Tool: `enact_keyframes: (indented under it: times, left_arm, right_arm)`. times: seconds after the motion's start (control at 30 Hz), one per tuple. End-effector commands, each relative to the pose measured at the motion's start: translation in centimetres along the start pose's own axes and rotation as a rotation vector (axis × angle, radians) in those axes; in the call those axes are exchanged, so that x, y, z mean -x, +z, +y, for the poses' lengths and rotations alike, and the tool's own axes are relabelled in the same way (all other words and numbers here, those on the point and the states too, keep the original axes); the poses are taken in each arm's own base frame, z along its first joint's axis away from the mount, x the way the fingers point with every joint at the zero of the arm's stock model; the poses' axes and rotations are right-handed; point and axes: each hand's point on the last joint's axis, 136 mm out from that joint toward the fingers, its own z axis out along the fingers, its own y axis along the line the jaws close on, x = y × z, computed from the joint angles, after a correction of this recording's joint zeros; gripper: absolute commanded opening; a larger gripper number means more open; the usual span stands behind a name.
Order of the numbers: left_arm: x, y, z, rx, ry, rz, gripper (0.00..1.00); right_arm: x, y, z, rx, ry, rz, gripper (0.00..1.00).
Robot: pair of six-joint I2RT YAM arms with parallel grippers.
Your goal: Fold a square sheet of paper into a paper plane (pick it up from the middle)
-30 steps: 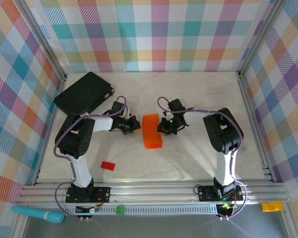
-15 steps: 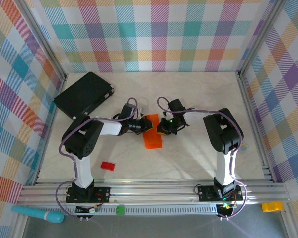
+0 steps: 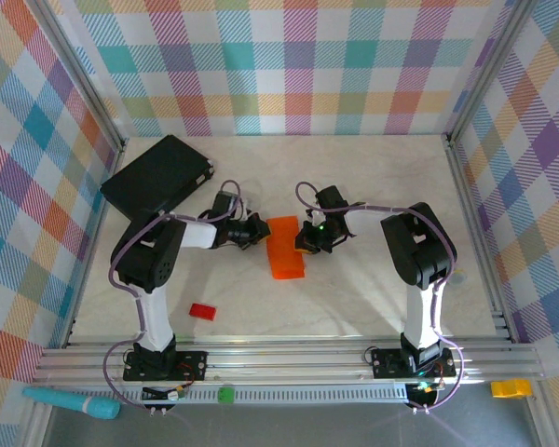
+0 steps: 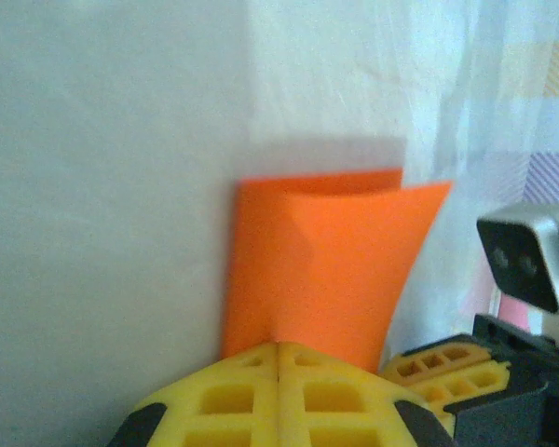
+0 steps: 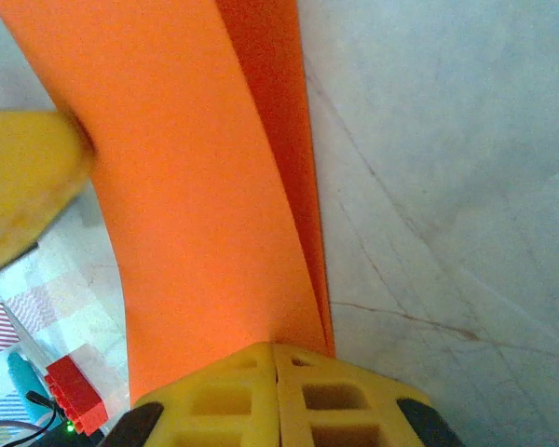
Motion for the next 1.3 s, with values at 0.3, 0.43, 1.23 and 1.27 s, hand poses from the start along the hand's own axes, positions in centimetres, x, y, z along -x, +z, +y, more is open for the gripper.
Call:
enact_keyframes:
  times: [0.3,0.43,1.23,1.27]
  left_arm:
    - [-0.4,-2.0,-4.5,-0.048,0.099,-0.007,0.00]
    - [-1.4,0.1,-5.9,-0.075,0.106,0.023,0.00]
    - [5.0,-0.1,2.4,0.041,-0.087,-0.023,0.00]
    - [5.1,-0.5,1.8,0.034,-0.078,-0.024,0.00]
  right_arm:
    - [-8.4,2.5,-15.3,-0.526,0.229,0.204,0.07]
    - [-8.5,2.5,-15.4,-0.527,0.231,0.206,0.06]
    - [-8.5,2.3,-16.2,-0.548,0.218,0.192,0.06]
    - [-8.5,2.3,-16.2,-0.548,0.218,0.192,0.06]
